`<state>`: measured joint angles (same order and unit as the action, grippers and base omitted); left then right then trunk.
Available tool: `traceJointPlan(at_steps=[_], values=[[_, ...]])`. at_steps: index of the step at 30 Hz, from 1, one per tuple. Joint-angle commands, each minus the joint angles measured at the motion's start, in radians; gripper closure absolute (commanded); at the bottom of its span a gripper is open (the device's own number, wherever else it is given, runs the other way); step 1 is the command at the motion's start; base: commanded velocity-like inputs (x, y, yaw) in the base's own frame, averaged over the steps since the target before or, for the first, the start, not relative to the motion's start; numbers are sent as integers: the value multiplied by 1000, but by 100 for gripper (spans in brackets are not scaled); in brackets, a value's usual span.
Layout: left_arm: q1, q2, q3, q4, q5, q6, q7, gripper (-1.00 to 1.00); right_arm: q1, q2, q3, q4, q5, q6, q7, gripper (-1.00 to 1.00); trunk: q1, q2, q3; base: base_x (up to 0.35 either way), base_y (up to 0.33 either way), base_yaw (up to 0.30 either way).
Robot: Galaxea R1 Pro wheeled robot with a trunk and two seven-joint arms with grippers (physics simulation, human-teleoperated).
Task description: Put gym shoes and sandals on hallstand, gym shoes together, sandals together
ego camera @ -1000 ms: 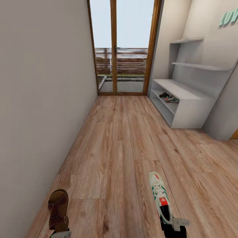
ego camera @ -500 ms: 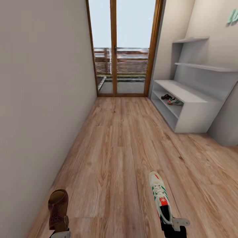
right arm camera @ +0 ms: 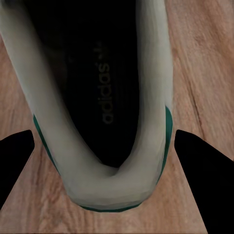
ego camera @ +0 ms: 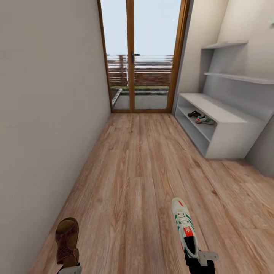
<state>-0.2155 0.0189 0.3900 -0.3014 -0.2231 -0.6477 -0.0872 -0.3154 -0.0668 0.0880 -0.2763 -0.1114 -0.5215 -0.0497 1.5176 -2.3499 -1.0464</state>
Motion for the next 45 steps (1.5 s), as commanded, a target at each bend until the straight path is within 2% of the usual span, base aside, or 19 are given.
traceJointPlan(at_steps=[1, 45], values=[[-1, 0, 8, 0, -2, -3, -9, 100, -1, -1, 9, 0, -10, -3, -4, 100, 0, 0, -1, 337, 0, 0], [0, 0, 8, -1, -2, -3, -9, 100, -1, -1, 9, 0, -10, -3, -4, 100, 0, 0, -1, 337, 0, 0]])
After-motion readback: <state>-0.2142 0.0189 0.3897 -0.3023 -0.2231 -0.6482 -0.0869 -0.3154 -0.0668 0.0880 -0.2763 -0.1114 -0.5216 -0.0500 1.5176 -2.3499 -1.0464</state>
